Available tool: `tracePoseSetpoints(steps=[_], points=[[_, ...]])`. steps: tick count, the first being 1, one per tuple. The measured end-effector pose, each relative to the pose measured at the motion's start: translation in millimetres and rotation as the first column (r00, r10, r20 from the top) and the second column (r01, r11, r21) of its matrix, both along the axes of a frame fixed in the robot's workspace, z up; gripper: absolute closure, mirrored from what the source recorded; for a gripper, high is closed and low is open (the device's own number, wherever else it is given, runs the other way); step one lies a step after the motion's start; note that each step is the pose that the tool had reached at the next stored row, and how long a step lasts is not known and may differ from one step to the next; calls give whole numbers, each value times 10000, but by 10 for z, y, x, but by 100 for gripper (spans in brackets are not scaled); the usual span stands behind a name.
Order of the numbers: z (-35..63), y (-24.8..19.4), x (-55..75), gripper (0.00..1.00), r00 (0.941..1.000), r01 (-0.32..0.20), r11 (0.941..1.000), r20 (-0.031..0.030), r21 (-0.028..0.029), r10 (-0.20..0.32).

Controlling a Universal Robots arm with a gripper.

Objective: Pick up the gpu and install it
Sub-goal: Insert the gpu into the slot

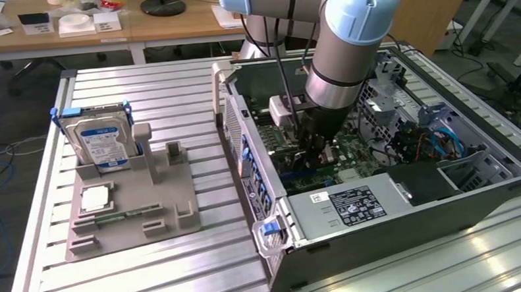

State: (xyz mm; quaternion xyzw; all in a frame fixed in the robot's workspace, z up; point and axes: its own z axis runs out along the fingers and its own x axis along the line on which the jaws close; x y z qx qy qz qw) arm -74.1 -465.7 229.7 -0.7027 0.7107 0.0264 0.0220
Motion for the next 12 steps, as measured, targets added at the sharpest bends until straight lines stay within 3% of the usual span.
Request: tracePoseSetpoints(steps=[8,12], points=[[-15,0,-1,72,10000,2,10000,-4,0,-2],[-16,-1,0,72,10000,4,10000,-3,-55,-4]])
